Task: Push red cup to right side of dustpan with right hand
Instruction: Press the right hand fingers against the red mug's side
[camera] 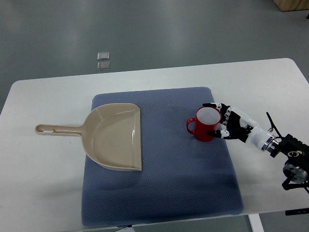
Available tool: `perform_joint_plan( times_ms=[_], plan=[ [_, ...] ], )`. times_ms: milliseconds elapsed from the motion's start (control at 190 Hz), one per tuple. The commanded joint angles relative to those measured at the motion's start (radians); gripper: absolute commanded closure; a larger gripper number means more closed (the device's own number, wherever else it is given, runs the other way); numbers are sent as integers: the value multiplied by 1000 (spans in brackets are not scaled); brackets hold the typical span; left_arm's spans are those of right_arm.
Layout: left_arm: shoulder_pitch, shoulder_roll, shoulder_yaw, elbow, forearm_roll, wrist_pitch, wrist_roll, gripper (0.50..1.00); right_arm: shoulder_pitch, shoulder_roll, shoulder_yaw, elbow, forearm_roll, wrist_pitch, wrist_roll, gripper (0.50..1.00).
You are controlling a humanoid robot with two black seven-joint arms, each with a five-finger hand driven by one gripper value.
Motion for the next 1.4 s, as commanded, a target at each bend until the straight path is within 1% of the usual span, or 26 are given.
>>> perform_joint_plan(
  times_ms=[0, 200, 996, 1212, 1397],
  plan=[
    [0, 0, 0, 0, 0, 0, 0, 500, 0, 17, -1, -3, -2, -16, 0, 566],
    [0, 0, 0, 0, 0, 0, 0, 500, 12, 49, -1, -14, -3, -48, 0, 566],
    [0, 0, 2, 0, 0, 0, 0, 500, 34, 55, -3, -20, 0, -46, 0, 566],
    [0, 0, 2, 0, 0, 0, 0, 500, 48, 54, -15, -20, -2, -36, 0, 566],
    [1, 0, 0, 0, 0, 0, 0, 500, 48, 57, -46, -20, -2, -42, 0, 566]
  ],
)
